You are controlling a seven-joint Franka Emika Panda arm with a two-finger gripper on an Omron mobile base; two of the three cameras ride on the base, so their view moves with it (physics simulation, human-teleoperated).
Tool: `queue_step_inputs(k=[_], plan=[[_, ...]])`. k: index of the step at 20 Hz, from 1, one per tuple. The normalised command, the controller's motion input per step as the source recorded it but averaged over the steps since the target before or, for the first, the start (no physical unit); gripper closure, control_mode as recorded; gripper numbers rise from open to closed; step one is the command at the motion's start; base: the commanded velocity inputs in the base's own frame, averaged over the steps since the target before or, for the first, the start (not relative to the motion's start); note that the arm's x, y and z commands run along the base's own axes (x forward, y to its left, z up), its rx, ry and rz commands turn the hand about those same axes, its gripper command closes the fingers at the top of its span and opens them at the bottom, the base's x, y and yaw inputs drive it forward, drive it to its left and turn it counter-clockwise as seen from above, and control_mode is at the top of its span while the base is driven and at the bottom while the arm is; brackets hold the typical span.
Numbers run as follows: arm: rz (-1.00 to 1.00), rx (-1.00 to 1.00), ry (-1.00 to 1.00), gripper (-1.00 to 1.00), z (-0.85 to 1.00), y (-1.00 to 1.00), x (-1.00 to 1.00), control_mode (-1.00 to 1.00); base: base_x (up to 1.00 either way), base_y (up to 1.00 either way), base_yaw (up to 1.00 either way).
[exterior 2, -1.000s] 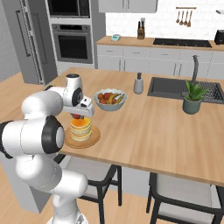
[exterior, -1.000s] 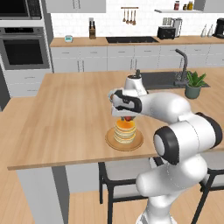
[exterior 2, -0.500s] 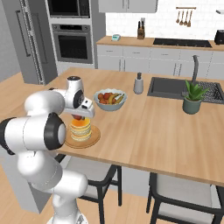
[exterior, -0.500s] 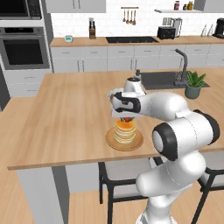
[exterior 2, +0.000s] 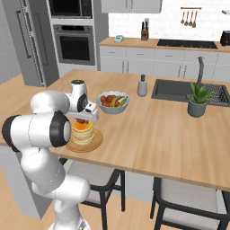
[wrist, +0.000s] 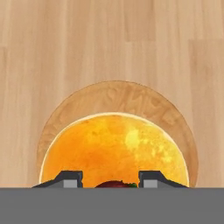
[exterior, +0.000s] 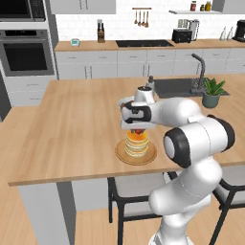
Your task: Take the strawberry from the fridge and place it on top of the pancake, located on the dining counter.
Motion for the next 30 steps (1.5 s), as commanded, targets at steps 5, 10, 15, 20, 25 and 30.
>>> queue_step_inputs(k=[5,10,15,20,25,30], plan=[[0.00,0.00,0.00,1.00,-0.23,0.00,0.09,-1.00,0.00,0.00,0.00],[0.00,0.00,0.00,-1.00,-0.21,0.12,0.02,-1.00,0.00,0.00,0.00],[0.00,0.00,0.00,-1.00,-0.30,0.05,-0.23,-1.00,0.00,0.00,0.00],[0.00,0.00,0.00,-1.00,-0.59,0.00,-0.52,-1.00,0.00,0.00,0.00],[0.00,0.00,0.00,-1.00,-0.50,0.00,-0.39,-1.00,0.00,0.00,0.00],[0.00,0.00,0.00,-1.00,-0.34,0.00,-0.30,-1.00,0.00,0.00,0.00]])
